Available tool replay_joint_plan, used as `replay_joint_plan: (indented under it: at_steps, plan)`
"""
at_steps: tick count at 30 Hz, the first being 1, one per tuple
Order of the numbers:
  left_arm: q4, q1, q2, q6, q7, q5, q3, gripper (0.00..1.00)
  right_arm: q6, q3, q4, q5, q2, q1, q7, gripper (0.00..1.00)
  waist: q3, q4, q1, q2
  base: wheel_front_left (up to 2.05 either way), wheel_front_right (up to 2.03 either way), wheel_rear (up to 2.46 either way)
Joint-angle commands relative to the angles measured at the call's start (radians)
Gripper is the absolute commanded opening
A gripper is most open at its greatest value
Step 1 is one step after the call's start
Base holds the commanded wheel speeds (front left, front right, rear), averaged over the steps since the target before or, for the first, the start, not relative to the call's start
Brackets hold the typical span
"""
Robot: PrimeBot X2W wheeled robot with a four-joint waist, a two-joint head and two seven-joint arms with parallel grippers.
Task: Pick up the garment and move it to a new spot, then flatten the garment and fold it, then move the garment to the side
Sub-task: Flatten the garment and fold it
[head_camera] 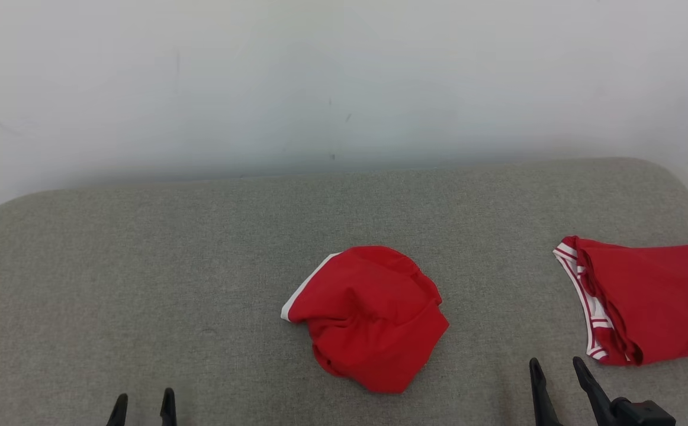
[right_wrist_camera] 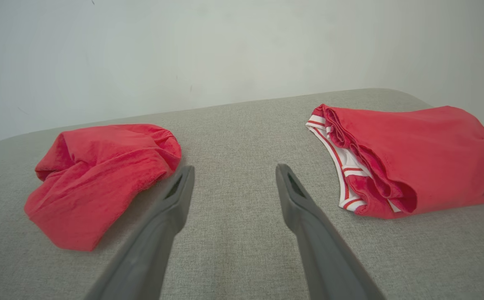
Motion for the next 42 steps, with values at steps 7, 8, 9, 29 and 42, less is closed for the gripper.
replay_joint_plan:
  at_steps: [7,8,9,29,42]
  plan:
    - [0.096,-0.102,0.0,-0.008,0.026,0.021,-0.056,1.0,-0.002,0.007,-0.009,0.004,0.0,-0.011,-0.001,1.0,0.022,-0.016,0.0,0.0,0.0,0.0,0.0]
    - [0.117,-0.135,0.002,-0.009,0.054,0.011,-0.067,1.0,-0.002,0.011,-0.012,0.004,0.0,-0.012,0.001,1.0,0.027,-0.021,0.0,0.0,0.0,0.0,0.0]
    - [0.135,-0.171,0.011,-0.011,0.083,0.012,-0.082,1.0,-0.002,0.011,-0.013,0.003,0.0,-0.014,0.001,1.0,0.031,-0.025,0.0,0.0,0.0,0.0,0.0]
    - [0.533,-0.815,0.017,0.023,0.709,-0.132,-0.158,1.0,-0.002,0.109,-0.021,0.011,0.001,-0.123,-0.008,1.0,0.229,-0.243,0.0,0.0,0.0,0.0,0.0]
    - [0.579,-0.812,0.013,0.007,0.896,-0.186,-0.204,0.66,-0.002,0.105,0.0,0.019,0.0,-0.137,-0.024,1.0,0.231,-0.237,0.0,0.0,0.0,0.0,0.0]
